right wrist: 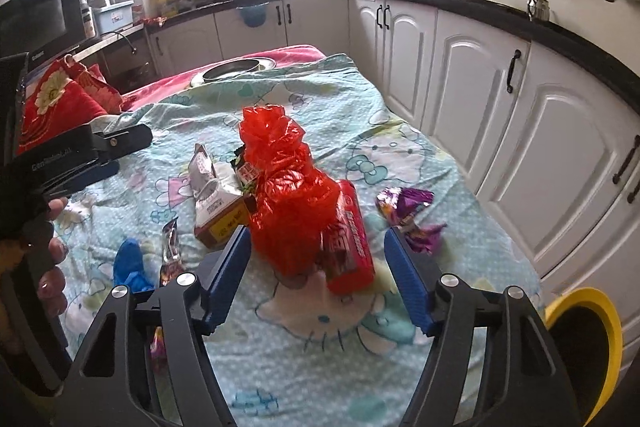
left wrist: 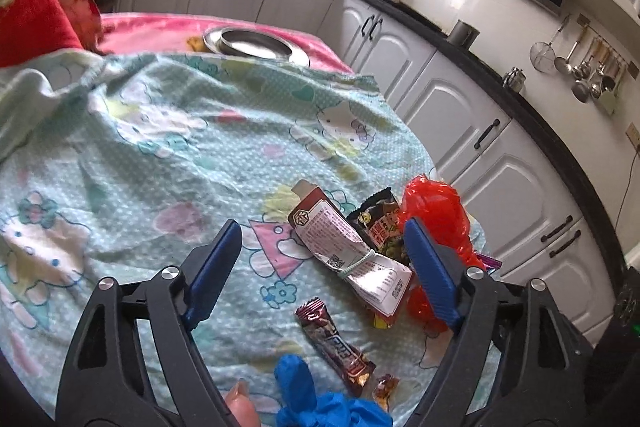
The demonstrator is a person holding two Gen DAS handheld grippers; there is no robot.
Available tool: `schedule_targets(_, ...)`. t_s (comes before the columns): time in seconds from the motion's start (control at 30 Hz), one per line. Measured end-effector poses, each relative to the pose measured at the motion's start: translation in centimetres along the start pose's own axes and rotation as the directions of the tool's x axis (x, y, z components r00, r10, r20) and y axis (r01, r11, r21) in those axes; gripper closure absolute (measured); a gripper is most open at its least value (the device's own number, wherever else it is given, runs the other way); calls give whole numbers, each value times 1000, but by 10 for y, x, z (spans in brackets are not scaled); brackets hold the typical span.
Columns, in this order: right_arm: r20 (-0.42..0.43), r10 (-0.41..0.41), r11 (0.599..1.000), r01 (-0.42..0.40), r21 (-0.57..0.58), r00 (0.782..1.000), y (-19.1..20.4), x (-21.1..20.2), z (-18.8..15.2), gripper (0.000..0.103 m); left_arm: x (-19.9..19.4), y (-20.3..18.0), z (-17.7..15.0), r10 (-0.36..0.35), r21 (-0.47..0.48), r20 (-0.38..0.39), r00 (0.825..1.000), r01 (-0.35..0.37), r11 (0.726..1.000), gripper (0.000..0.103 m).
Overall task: Collect trash
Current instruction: 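Grasp the white-and-red drink carton with the left gripper while the right gripper grasps the red plastic bag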
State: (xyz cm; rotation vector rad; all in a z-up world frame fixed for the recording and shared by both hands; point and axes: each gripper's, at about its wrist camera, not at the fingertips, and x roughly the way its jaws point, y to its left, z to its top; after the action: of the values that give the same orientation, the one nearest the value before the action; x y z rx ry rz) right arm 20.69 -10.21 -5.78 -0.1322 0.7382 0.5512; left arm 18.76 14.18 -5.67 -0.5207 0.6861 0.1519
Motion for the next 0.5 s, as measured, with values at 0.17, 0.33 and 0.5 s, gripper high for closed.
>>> schedule_targets(0.17, -14, 9, 1000, -9, 9, 1000, 0, 15, 8, 39, 23, 3, 7, -22, -40, -71, 997, 19, 999, 30)
schedule_targets(0.33, -44, 30, 999, -28, 27, 999, 0, 29, 13, 54, 46, 2, 9, -49, -62, -152, 987, 40, 997, 32)
schedule_targets(0.5, -87, 78, 997, -77, 21, 993, 4, 37, 11, 83, 65, -1, 6, -58, -82, -213, 975, 41, 996, 39)
